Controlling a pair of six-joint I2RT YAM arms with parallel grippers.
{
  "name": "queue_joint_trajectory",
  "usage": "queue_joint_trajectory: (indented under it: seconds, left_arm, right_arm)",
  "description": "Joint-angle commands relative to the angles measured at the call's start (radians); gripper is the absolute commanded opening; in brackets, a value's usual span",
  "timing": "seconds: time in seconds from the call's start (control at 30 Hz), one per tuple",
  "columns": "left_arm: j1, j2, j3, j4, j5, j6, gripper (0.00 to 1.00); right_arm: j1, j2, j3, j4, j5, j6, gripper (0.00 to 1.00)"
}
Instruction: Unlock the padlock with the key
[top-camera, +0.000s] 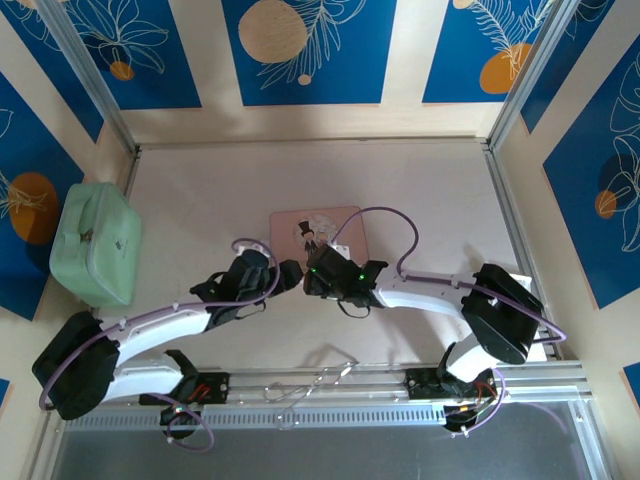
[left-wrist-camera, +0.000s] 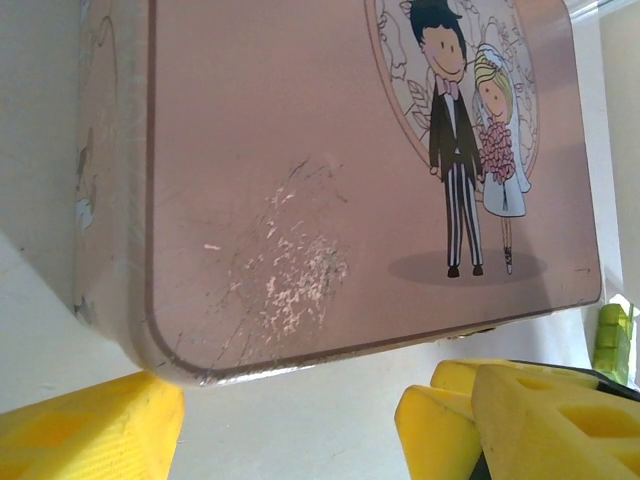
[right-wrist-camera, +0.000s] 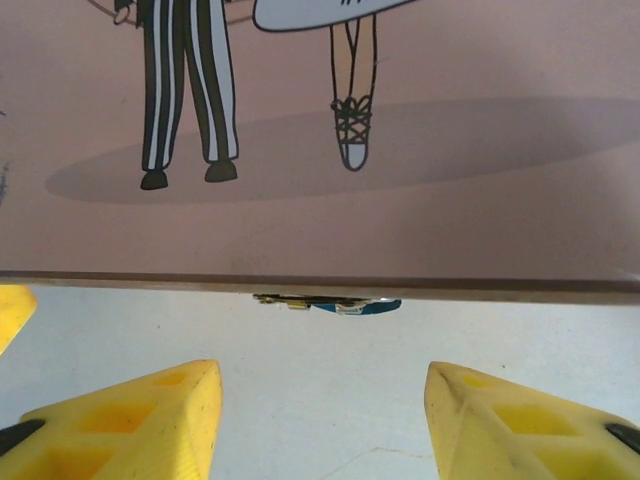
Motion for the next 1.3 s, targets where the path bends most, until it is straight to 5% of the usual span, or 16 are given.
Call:
queue_joint_trajectory:
  seconds: [0.0,1.27]
  left_arm:
    - [0.014,0.01,0.032,-0.007,-0.023,0.034,0.76]
    - [0.04,-0.059,0.025,-0.059,-0.039,0.061,0.74]
  right_arm:
    - [0.004,0.013,0.026,-0.034,0.016,-0.009,0.56]
    - [-0.023,0.25,0.248,-0.201,0.048,-0.014,0.44]
